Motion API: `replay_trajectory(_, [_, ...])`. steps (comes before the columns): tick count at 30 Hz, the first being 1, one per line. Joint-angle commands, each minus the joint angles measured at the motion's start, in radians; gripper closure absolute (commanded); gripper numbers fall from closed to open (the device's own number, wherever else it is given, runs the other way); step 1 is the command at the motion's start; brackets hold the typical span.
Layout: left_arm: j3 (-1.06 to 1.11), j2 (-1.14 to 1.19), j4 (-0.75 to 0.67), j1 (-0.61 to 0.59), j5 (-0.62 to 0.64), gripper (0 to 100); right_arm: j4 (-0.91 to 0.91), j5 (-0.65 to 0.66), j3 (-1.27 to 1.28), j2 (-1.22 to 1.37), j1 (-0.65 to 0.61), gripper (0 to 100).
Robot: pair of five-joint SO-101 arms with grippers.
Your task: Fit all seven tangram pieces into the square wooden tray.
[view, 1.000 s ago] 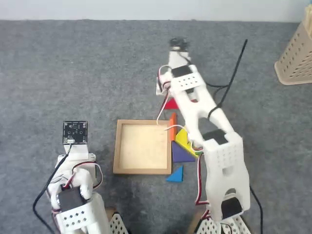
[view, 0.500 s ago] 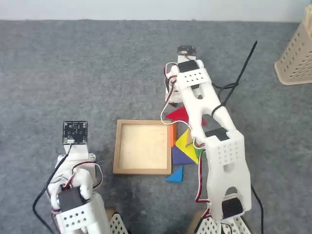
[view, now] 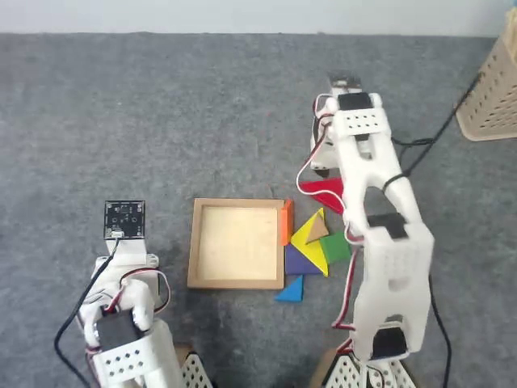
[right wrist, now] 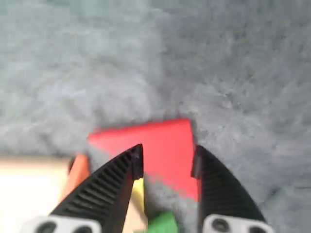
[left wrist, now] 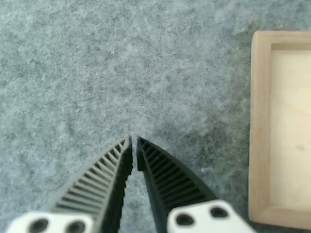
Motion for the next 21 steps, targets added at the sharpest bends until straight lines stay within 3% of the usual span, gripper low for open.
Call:
replay_trajectory(1, [-0.007, -0.014, 0.008, -0.005, -0.005, 99, -0.021, 0.255, 0.103, -0.223, -0.028, 72.2])
replay_trajectory(4, [-0.007, -0.014, 0.008, -0.005, -0.005, 99, -0.064, 0.485, 0.206, -0.259, -0.062, 65.6])
replay_trajectory(7, [-0.007, -0.014, 0.008, -0.005, -0.005, 99, -0.142, 0.591, 0.272, -0.229, -0.073, 62.3])
replay_trajectory(12, [-0.007, -0.014, 0.008, -0.005, -0.005, 99, -0.242, 0.675, 0.292, -0.134, -0.068, 62.4])
replay_trajectory(21, [-0.007, -0.014, 0.008, -0.005, -0.005, 99, -0.265, 0.738, 0.292, -0.018, -0.056, 62.5])
